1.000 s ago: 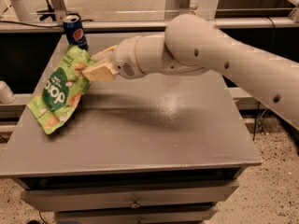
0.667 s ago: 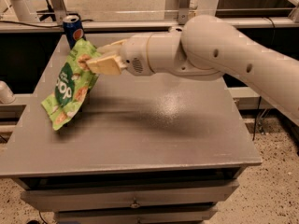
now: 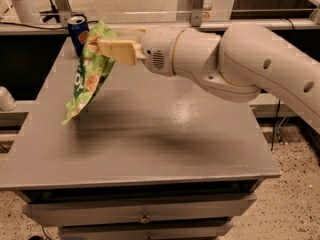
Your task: Pick green rice chip bag
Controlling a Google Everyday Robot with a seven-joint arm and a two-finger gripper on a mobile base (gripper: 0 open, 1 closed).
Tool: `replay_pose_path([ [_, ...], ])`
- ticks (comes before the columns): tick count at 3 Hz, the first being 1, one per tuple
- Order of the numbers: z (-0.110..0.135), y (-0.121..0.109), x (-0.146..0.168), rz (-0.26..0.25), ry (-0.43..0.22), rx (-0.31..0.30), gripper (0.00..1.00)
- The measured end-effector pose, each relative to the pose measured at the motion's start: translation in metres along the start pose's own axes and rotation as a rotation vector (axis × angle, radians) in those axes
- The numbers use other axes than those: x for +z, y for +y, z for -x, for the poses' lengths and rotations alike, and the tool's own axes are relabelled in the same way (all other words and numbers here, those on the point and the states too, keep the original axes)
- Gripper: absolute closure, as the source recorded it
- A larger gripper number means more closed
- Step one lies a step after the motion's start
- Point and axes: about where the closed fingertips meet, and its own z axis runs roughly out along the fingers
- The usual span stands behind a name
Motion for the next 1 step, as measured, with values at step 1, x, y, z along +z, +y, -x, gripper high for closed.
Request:
replay_pose_path([
  [1,0.0,0.0001,0.0001,0.0,0.0,0.0,1.0],
])
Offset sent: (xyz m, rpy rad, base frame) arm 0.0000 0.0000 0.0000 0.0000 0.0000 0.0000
